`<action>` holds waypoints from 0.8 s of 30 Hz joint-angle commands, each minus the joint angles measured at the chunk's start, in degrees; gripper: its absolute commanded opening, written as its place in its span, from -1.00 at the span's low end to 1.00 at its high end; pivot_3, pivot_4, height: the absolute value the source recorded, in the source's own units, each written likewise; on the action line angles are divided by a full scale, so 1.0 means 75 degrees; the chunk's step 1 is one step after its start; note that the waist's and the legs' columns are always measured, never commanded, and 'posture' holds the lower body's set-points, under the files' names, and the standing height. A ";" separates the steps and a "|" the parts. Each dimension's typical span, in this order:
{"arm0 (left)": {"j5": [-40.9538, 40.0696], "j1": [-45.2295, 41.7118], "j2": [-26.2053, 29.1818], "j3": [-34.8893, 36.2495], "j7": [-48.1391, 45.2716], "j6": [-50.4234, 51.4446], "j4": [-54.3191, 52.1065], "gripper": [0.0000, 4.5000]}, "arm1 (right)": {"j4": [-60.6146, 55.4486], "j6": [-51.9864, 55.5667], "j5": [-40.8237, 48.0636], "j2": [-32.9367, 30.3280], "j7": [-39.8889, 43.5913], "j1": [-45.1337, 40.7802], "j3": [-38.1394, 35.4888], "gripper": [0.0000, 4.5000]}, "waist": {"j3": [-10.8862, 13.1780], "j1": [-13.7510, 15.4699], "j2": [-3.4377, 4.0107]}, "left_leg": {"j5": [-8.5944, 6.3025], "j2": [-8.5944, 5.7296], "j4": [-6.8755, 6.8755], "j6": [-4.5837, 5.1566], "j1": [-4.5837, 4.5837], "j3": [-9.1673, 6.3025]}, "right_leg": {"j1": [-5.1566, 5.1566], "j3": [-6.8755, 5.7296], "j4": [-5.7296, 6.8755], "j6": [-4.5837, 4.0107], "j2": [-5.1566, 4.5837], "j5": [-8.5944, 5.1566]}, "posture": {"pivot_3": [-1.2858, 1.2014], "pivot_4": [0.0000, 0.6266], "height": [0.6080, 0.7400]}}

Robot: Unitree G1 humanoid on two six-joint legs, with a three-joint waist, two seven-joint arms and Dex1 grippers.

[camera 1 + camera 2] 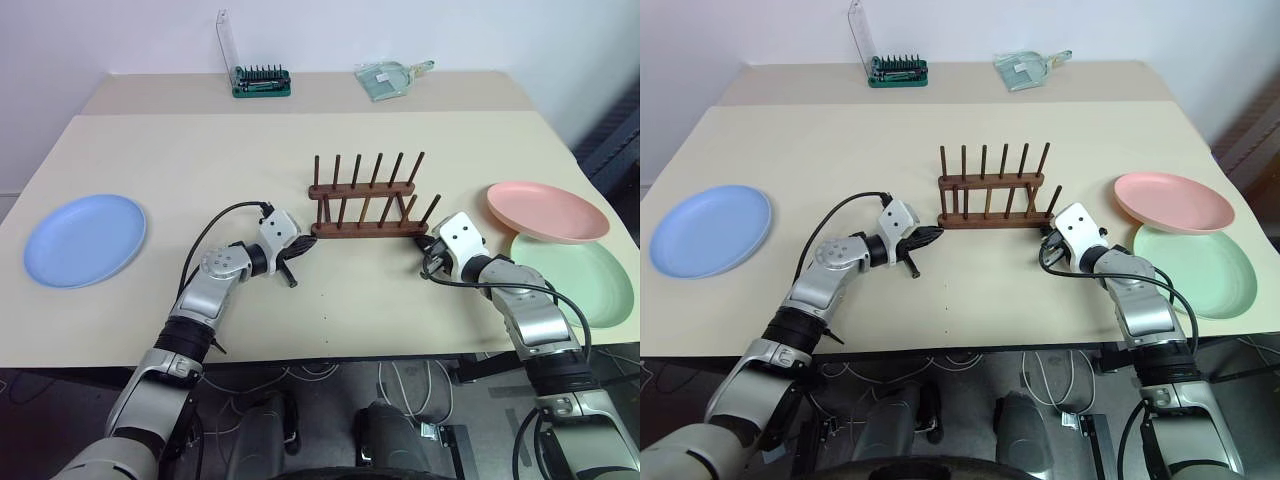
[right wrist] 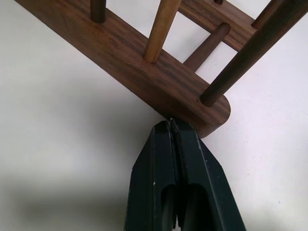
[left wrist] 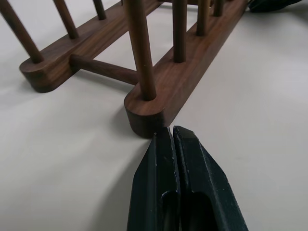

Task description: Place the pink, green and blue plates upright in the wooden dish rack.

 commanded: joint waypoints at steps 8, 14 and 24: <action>0.0199 -0.0130 -0.0011 0.0133 0.0172 -0.0225 0.0331 -0.98 | -0.0550 0.0036 0.0013 -0.0147 0.0247 0.0313 -0.0084 -1.00 | 0.0000 0.0002 0.0000 | 0.0000 0.0000 -0.0001 0.0000 0.0000 0.0000 | -0.0001 0.0000 -0.0001 0.0000 0.0000 0.0000 | 0.03 -0.52 0.88; -0.0235 0.0259 0.0223 0.0160 -0.0645 0.0000 -0.0389 -0.98 | -0.1881 0.0563 0.0437 -0.0912 0.0901 0.0946 -0.0621 -1.00 | 0.0000 -0.0010 0.0001 | -0.0001 -0.0001 -0.0004 0.0000 -0.0005 0.0000 | -0.0007 0.0000 -0.0004 0.0000 -0.0003 0.0000 | 0.03 -0.52 0.88; -0.2023 0.1230 0.1113 0.0282 -0.2835 0.1313 -0.2861 -1.00 | -0.2676 0.1985 0.1386 -0.2206 0.1217 0.0984 -0.2407 0.96 | 0.0005 0.0014 0.0007 | -0.0002 0.0002 -0.0005 -0.0002 -0.0004 -0.0003 | -0.0004 0.0001 -0.0010 -0.0001 -0.0005 0.0000 | 0.03 -0.52 0.88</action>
